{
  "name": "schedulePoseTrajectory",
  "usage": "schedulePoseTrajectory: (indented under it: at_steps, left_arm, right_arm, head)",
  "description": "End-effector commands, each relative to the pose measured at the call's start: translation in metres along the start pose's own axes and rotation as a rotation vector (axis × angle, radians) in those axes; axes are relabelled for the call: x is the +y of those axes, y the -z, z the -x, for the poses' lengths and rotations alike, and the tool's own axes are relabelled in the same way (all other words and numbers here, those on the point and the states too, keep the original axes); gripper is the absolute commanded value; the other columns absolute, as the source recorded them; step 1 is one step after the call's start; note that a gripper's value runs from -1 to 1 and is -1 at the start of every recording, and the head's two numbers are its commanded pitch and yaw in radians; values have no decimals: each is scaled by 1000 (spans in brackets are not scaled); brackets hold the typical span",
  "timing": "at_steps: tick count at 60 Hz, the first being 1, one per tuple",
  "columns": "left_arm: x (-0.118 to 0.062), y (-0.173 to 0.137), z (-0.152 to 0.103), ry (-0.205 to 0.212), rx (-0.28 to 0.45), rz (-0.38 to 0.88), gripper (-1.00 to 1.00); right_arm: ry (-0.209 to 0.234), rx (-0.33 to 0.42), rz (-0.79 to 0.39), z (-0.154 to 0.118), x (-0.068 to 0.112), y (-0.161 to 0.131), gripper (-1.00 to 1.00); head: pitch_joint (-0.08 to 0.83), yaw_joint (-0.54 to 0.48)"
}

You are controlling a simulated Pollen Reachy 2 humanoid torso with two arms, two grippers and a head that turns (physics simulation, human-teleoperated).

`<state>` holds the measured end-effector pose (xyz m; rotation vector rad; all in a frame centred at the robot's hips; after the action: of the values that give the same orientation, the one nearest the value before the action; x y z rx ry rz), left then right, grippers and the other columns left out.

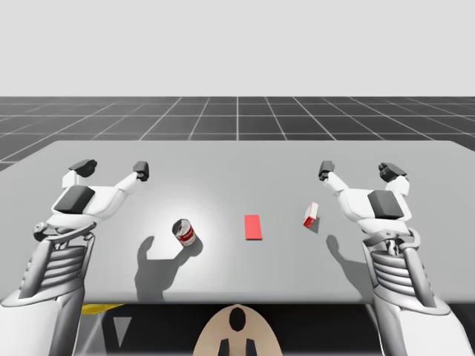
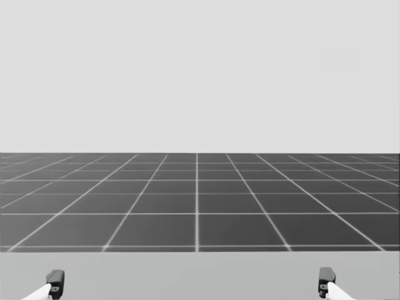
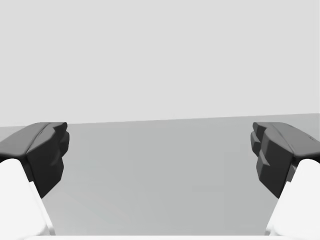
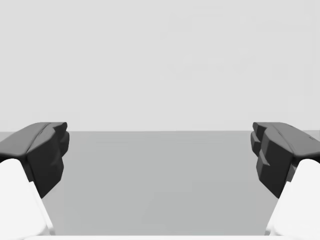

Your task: Look at the card. If it is red, pick the object on the left. If it is green, pick the object on the right.

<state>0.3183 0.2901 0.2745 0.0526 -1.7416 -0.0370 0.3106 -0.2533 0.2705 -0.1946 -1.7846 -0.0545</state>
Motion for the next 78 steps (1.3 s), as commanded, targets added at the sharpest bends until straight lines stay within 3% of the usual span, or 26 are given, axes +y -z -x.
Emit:
schedulePoseTrajectory:
  at_steps: [1,4,7,10,18,29,48,56,65,78]
  left_arm:
    - [0,0,1,7,4,-3,-1000]
    - [0,1,1,9,6,-4,-1000]
    - [-1,1,2,9,8,-4,-1000]
    - [-1,1,2,11,9,-5,-1000]
    - [0,1,2,11,10,-5,-1000]
    - [0,1,2,15,11,-8,-1000]
    - [-1,3,3,30,17,-8,-1000]
    - [-2,3,2,36,17,-9,-1000]
    - [-3,2,1,38,17,-7,-1000]
    - [-3,2,1,36,17,-12,-1000]
  right_arm:
    - [17,3,24,0,2,-2,-1000]
    - [-5,3,4,-1,2,-3,-1000]
    - [22,4,2,-3,3,-2,-1000]
    - [4,-5,17,-3,3,-2,-1000]
    - [5,4,32,-3,3,-1,-1000]
    - [16,12,33,-2,3,-1,-1000]
    - [21,29,21,-2,3,-1,-1000]
    - [16,27,17,-2,2,-1,-1000]
    - [16,30,12,-1,3,0,-1000]
    - [19,31,6,-1,3,0,-1000]
  head:
    - [-41,-12]
    - [-39,-11]
    - [-34,-9]
    - [-21,-7]
    - [37,-6]
    - [207,-9]
    - [585,-9]
    - [676,-15]
    - [735,-53]
    - [742,-80]
